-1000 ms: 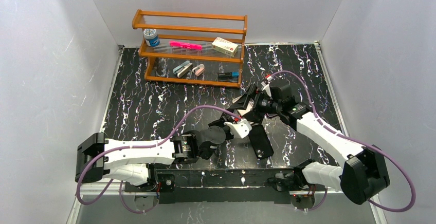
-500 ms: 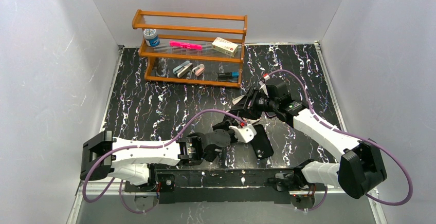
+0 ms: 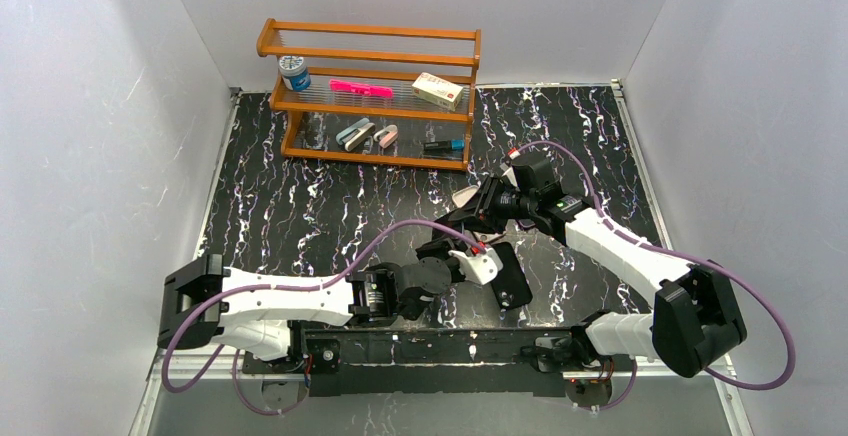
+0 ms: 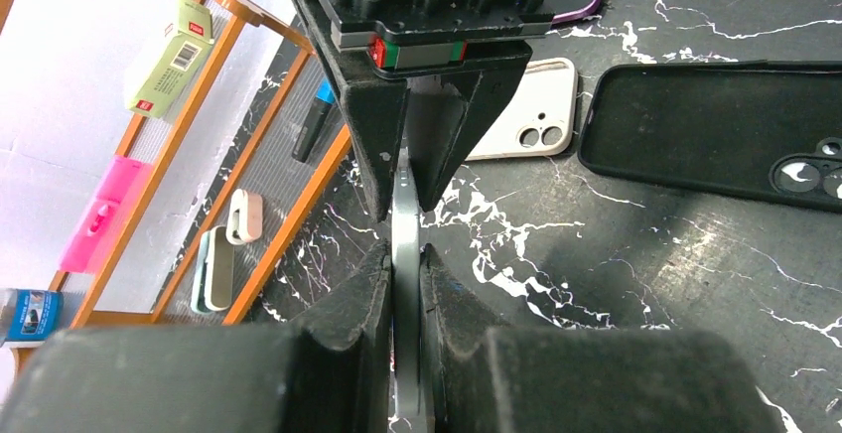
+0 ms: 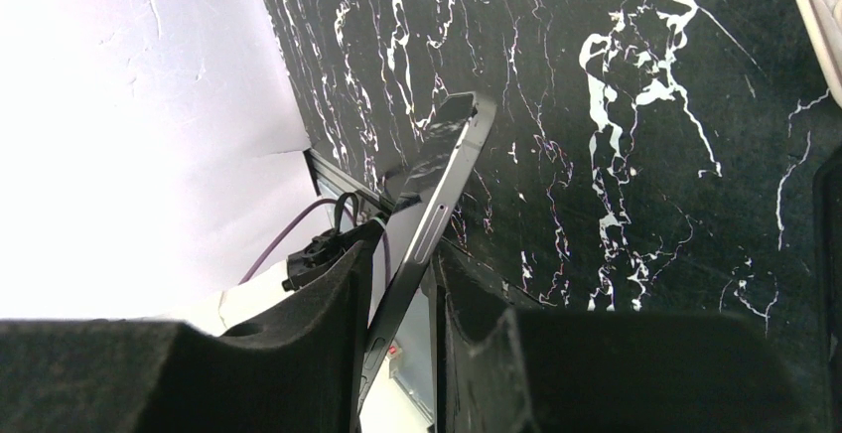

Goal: Take the phone out of the phone case
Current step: Place the phone at the center of the board.

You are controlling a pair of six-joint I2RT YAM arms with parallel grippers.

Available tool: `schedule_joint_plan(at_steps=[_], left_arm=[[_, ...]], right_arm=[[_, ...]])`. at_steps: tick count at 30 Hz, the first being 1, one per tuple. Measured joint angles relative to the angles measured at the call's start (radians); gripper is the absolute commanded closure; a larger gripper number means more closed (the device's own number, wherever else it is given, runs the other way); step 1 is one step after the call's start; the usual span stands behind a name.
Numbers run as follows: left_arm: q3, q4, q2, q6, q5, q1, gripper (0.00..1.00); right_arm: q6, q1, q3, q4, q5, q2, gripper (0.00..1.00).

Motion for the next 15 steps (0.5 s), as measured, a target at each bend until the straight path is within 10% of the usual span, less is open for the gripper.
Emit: schedule_joint_plan(at_steps=[4,15], left_arm=[[0.0,0.003,0.012,0.006,-0.014,-0.013,1.0],[0.0,0.01,0.028,-0.058,-0.02,-0.02,0.91]], right_arm=[[-0.005,0.0,0.002,-0.015,-0.004,0.003,0.98],[-0.071,-0.007,0.053,-0.079,-0.025,0.039,0.99]])
